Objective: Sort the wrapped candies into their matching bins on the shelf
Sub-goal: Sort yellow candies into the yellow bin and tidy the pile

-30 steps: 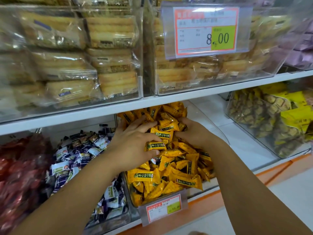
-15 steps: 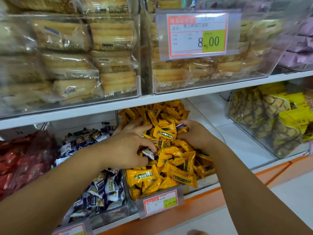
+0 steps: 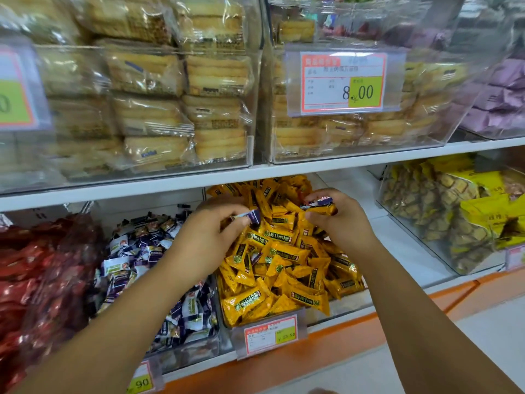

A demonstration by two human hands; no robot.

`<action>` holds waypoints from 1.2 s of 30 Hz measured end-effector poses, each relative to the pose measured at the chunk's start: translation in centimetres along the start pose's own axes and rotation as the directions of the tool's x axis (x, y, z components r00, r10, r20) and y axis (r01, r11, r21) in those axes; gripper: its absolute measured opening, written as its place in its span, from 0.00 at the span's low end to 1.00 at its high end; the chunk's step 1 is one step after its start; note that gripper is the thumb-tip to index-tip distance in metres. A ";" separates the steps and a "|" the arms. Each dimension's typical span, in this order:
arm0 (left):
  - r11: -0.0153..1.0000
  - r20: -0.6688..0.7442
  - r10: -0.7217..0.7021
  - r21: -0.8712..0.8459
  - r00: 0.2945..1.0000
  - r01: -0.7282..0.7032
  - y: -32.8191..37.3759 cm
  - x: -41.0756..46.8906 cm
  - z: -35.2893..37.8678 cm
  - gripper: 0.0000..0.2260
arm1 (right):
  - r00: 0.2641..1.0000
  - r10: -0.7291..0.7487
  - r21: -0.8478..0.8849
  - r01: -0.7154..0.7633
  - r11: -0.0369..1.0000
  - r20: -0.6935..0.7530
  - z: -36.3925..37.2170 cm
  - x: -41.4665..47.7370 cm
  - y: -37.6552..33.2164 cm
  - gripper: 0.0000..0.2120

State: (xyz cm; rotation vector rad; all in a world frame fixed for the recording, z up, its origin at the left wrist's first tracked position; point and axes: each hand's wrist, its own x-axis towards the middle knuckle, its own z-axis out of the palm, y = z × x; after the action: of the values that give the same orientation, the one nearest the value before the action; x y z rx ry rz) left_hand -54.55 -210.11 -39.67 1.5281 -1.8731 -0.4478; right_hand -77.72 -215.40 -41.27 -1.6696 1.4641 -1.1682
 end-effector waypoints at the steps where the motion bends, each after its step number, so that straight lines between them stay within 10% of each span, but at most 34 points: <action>1: 0.998 -0.079 -0.032 -0.053 0.996 0.028 0.2 -0.4 0.0 0.08 | 1.000 -0.015 -0.001 0.015 1.000 -0.017 0.0 -0.2 -0.3 0.10; 6: 0.963 -0.236 -0.185 -0.237 0.954 0.128 0.6 -3.3 0.3 0.06 | 0.977 -0.175 -0.038 0.172 0.984 -0.120 1.1 -1.6 -1.5 0.13; 10: 0.946 -0.195 -0.230 -0.276 0.953 0.172 -0.1 -4.4 0.5 0.08 | 0.912 -0.403 -0.258 0.409 0.875 0.081 4.1 -3.2 -1.2 0.16; 16: 0.943 -0.196 -0.236 -0.282 0.952 0.176 -0.9 -4.3 -0.5 0.07 | 0.926 -0.093 -0.168 0.164 0.972 0.366 2.4 -4.4 -3.2 0.20; 22: 0.945 -0.170 -0.207 -0.288 0.963 0.153 -1.4 -3.6 -1.4 0.09 | 0.997 -0.068 -0.238 0.077 0.968 0.047 -0.8 -4.6 -3.5 0.13; 36: 0.957 -0.092 -0.152 -0.261 0.984 0.123 -0.7 -3.5 -0.7 0.13 | 0.986 0.087 -0.500 -0.003 0.866 0.146 2.9 -3.1 -1.7 0.10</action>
State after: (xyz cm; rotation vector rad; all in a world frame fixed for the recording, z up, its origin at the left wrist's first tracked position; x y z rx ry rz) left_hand -53.22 -206.85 -40.56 1.4823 -1.5630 -0.6283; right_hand -74.37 -212.34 -41.59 -1.9991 1.7884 -0.6288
